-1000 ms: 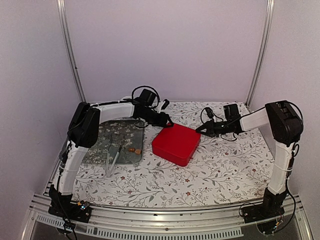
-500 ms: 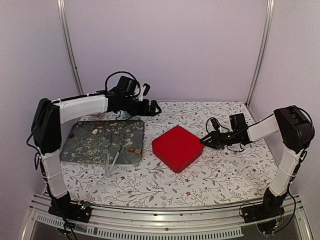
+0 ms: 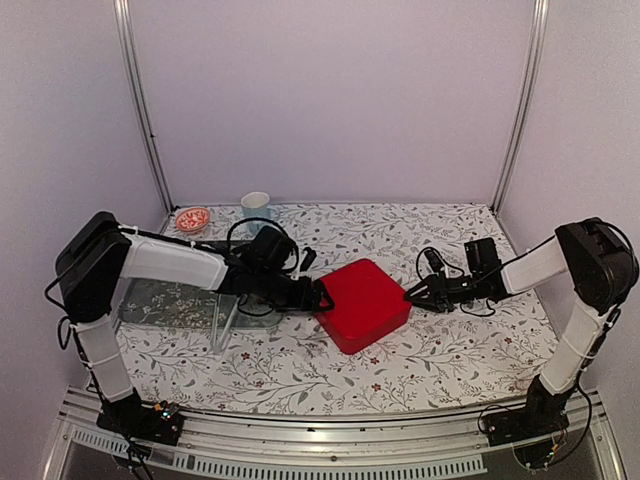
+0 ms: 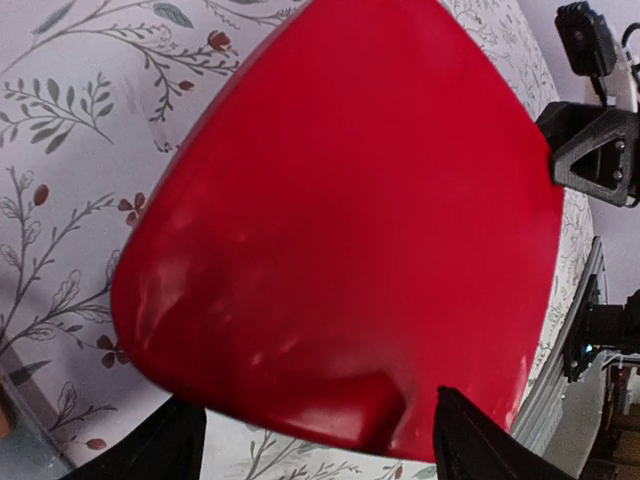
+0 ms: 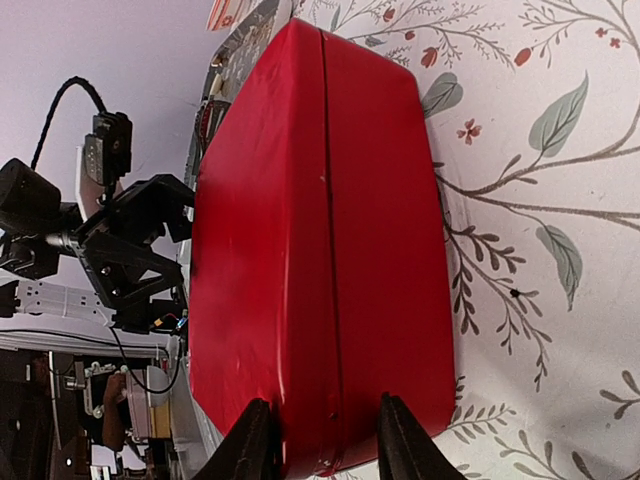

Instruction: Pack the chocolate

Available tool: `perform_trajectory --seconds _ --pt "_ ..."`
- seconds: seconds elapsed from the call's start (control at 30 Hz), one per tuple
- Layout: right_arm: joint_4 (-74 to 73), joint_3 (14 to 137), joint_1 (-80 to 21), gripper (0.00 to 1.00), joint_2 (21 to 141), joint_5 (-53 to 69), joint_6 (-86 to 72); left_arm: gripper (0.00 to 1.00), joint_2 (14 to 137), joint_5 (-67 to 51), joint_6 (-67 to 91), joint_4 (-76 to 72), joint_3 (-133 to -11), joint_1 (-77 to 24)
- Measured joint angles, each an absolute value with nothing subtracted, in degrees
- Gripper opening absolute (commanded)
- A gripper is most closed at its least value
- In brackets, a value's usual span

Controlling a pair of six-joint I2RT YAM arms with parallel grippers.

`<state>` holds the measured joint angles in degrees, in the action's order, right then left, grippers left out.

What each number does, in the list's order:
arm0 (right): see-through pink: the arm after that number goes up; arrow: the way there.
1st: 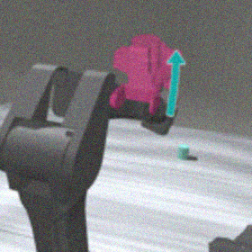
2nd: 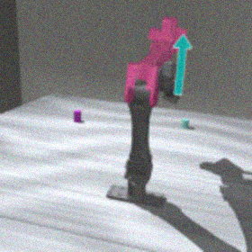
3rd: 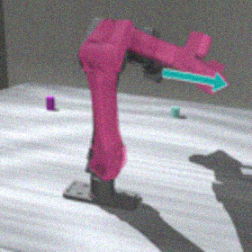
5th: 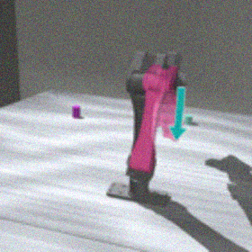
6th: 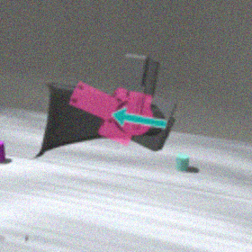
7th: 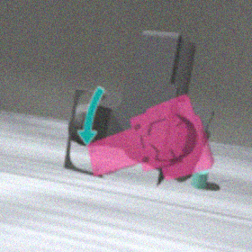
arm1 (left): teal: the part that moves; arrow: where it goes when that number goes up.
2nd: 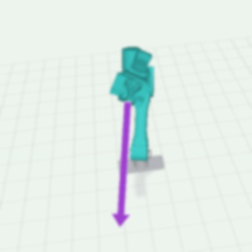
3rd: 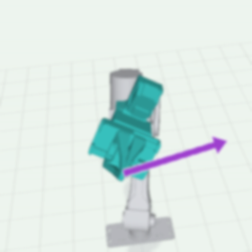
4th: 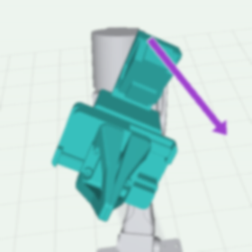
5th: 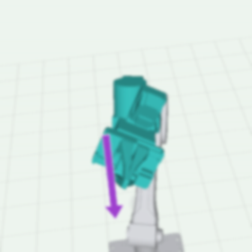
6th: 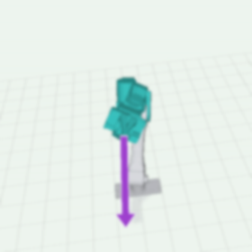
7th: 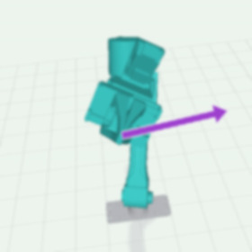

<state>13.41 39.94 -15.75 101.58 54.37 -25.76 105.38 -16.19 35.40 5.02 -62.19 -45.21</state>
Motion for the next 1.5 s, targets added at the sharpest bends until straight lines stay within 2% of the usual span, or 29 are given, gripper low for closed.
perform_trajectory --seconds 0.27,0.37,0.53,0.67,0.77,0.87,1.07,1.3,1.5 --pt "15.51 36.21 -15.25 0.24 99.20 56.31 -27.44 0.60 114.28 -18.22 35.73 4.08 -70.81 -44.16" --pt "16.60 34.83 -15.55 0.24 98.65 57.25 -28.47 0.58 117.40 -18.79 34.61 3.68 -74.83 -42.72" --pt "19.16 33.06 -17.45 0.24 98.10 57.69 -30.94 0.59 121.23 -19.70 31.42 5.30 -80.60 -40.88" --pt "22.24 31.55 -19.18 0.27 97.82 57.95 -33.80 0.67 124.29 -19.29 27.66 8.93 -86.63 -39.94" --pt "25.04 30.63 -21.63 0.26 97.84 57.98 -36.42 0.71 124.92 -16.75 24.62 12.51 -89.73 -39.42" --pt "28.16 29.69 -24.29 0.25 98.37 58.00 -39.42 0.70 123.57 -12.82 22.24 15.31 -90.78 -39.20" --pt "35.51 28.01 -25.10 0.24 100.60 58.65 -45.17 0.46 115.92 -6.46 17.17 21.89 -91.61 -41.12" --pt "39.42 27.27 -25.08 0.22 101.75 59.13 -47.97 0.30 108.62 -5.80 11.81 25.43 -93.01 -51.88" --pt "40.34 26.92 -25.08 0.22 101.75 59.05 -48.62 0.17 112.31 -7.90 9.67 28.18 -94.85 -58.08"
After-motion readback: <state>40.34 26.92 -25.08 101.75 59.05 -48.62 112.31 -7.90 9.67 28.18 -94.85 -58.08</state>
